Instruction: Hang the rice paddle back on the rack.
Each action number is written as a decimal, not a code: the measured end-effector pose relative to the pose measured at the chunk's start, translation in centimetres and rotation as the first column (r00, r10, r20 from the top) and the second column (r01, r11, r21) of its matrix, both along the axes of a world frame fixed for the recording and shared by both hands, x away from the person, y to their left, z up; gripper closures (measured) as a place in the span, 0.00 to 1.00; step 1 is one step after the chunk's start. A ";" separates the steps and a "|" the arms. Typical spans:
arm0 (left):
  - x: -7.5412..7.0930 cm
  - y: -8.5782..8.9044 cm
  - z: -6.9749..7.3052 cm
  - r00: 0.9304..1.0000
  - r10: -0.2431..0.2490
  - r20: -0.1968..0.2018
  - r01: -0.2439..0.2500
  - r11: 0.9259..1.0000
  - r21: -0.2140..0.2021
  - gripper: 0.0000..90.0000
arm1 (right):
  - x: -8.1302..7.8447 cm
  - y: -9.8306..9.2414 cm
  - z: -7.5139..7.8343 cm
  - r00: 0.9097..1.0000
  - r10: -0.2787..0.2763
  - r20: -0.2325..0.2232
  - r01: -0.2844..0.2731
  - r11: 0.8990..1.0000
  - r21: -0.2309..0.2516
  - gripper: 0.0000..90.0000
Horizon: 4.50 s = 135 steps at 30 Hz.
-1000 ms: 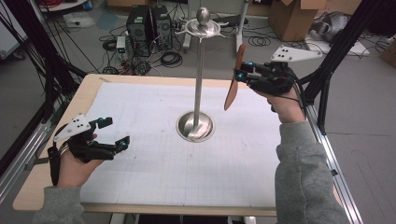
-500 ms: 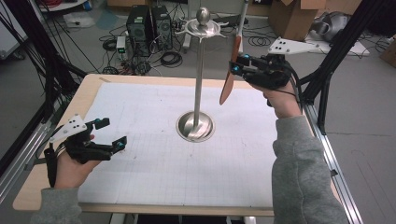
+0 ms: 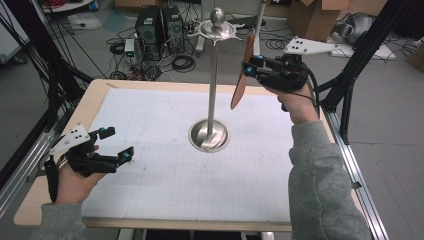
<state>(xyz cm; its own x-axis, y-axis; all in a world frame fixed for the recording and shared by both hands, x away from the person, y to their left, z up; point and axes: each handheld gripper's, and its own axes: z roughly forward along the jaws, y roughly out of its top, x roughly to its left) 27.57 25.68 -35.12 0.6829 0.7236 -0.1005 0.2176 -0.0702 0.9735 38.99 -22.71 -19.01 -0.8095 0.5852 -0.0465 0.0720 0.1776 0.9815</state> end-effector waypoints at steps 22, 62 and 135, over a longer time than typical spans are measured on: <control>-0.3 0.1 0.3 1.000 -0.003 0.006 0.003 1.000 -0.014 0.02 | 0.2 0.8 0.0 1.000 0.008 0.012 -0.008 1.000 0.018 0.72; -0.6 0.4 0.3 1.000 0.006 0.007 -0.006 1.000 -0.014 0.02 | 1.3 1.7 -0.6 1.000 0.009 -0.005 -0.009 1.000 0.021 0.72; 1.5 -2.2 0.1 0.999 -0.040 0.035 0.040 0.999 0.002 0.02 | -1.2 -1.6 -6.9 0.992 -0.120 -0.041 0.119 0.992 -0.037 0.00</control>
